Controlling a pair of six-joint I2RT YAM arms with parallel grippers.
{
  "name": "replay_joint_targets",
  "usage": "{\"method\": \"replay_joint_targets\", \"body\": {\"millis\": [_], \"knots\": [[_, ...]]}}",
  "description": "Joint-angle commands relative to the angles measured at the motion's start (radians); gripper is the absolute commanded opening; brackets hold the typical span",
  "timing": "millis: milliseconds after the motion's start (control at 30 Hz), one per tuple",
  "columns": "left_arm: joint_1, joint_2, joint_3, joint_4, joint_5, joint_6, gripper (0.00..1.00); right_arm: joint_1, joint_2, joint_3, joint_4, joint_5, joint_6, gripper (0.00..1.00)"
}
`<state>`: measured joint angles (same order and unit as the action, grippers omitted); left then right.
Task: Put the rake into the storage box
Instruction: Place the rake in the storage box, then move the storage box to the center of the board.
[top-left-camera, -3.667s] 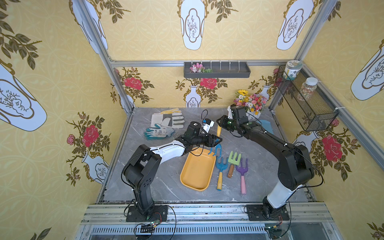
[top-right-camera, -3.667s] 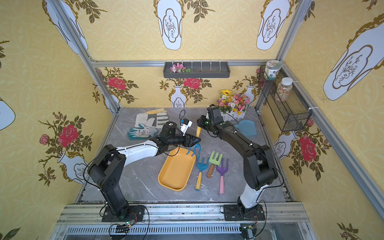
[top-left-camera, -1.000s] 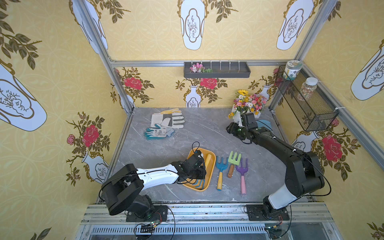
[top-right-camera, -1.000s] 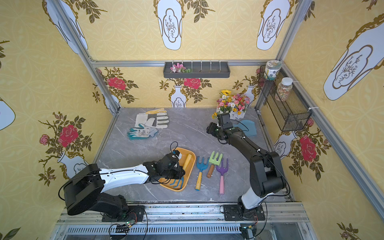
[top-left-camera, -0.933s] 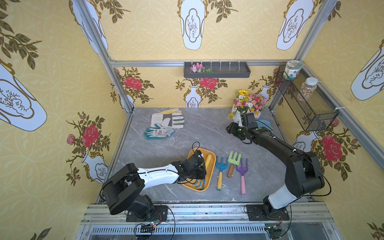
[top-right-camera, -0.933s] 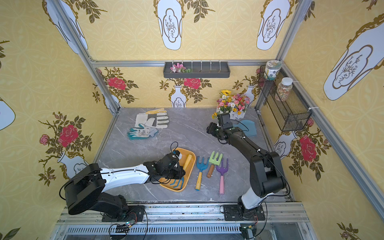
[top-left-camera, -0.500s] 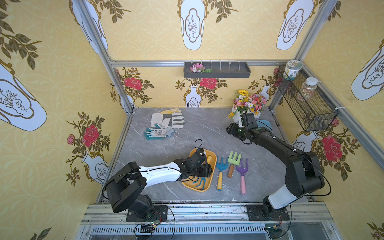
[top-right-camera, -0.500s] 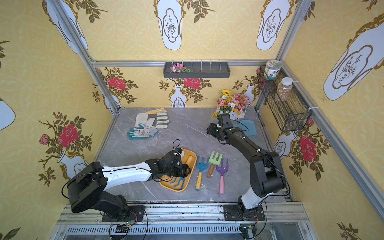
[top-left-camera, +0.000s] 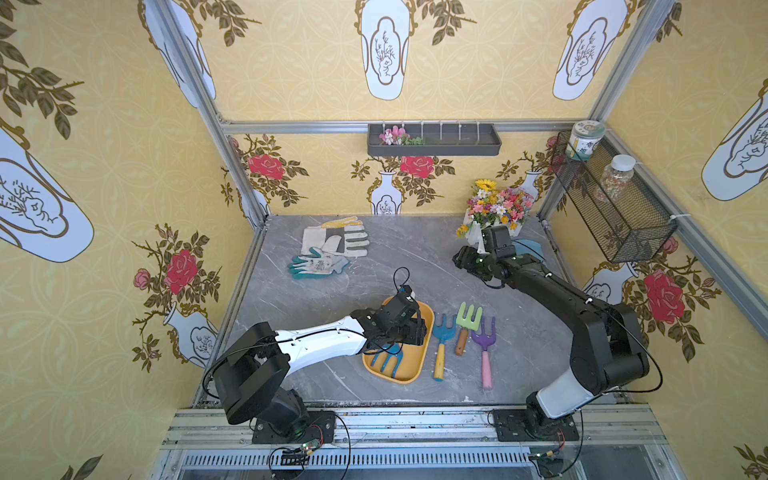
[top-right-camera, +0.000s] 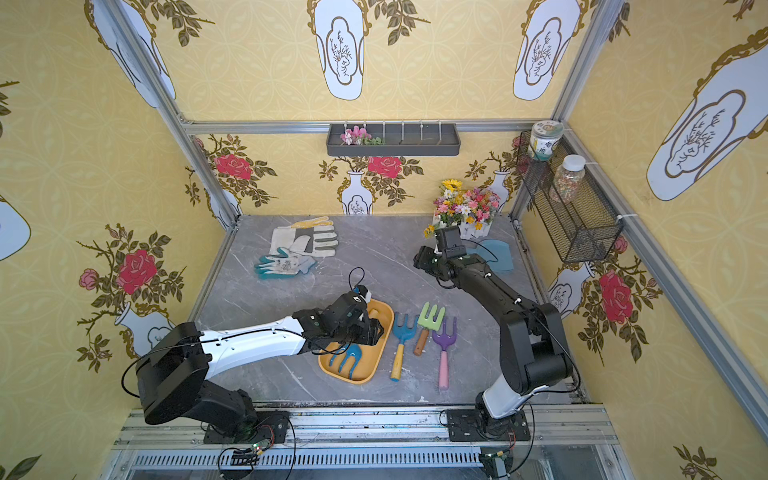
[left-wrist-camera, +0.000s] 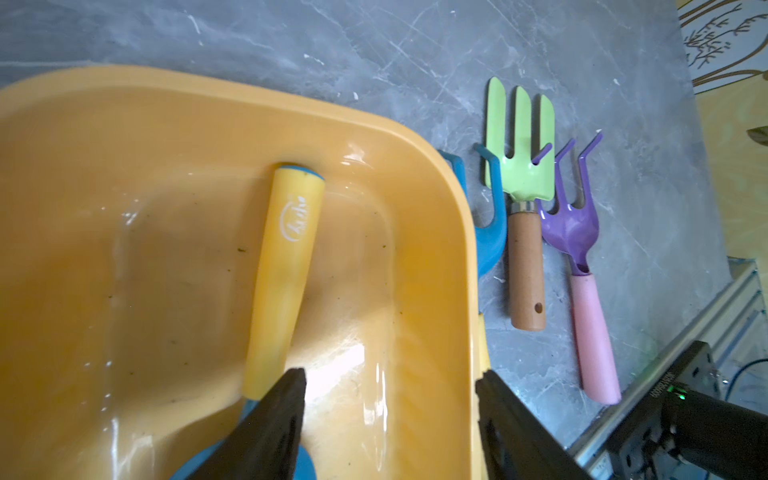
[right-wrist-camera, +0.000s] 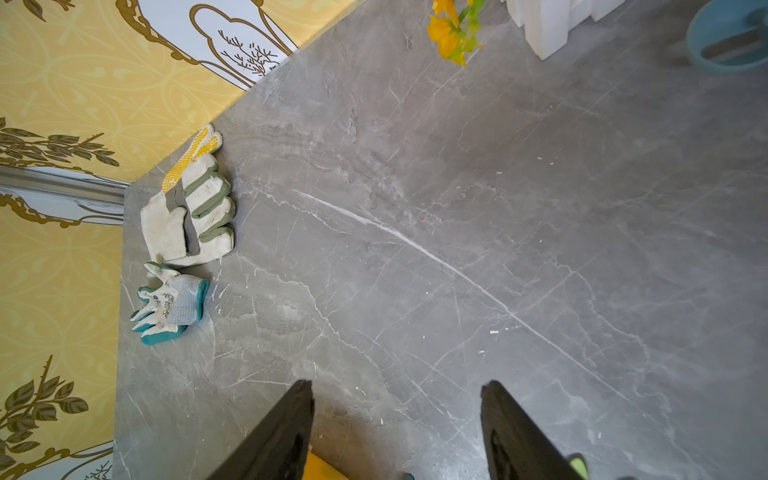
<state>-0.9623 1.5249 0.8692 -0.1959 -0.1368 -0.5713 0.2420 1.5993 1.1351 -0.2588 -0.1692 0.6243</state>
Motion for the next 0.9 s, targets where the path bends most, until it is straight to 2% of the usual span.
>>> {"method": "replay_joint_targets", "body": {"millis": [0, 167, 333, 700, 867], "knots": [[0.002, 0.020, -0.001, -0.027, -0.055, 0.018, 0.65, 0.000, -0.007, -0.003, 0.021, -0.007, -0.005, 0.65], [0.005, 0.074, 0.013, 0.002, -0.121, 0.020, 0.64, -0.002, -0.007, -0.003, 0.025, -0.007, -0.005, 0.63], [0.050, 0.162, 0.080, 0.008, -0.168, 0.017, 0.62, -0.006, -0.012, -0.003, 0.024, -0.014, -0.008, 0.63], [0.148, 0.253, 0.155, 0.047, -0.157, 0.049, 0.62, -0.026, -0.056, -0.019, 0.006, -0.016, -0.034, 0.63], [0.204, 0.280, 0.171, 0.068, -0.162, 0.050, 0.60, -0.026, -0.050, -0.012, -0.010, -0.093, -0.065, 0.63]]}}
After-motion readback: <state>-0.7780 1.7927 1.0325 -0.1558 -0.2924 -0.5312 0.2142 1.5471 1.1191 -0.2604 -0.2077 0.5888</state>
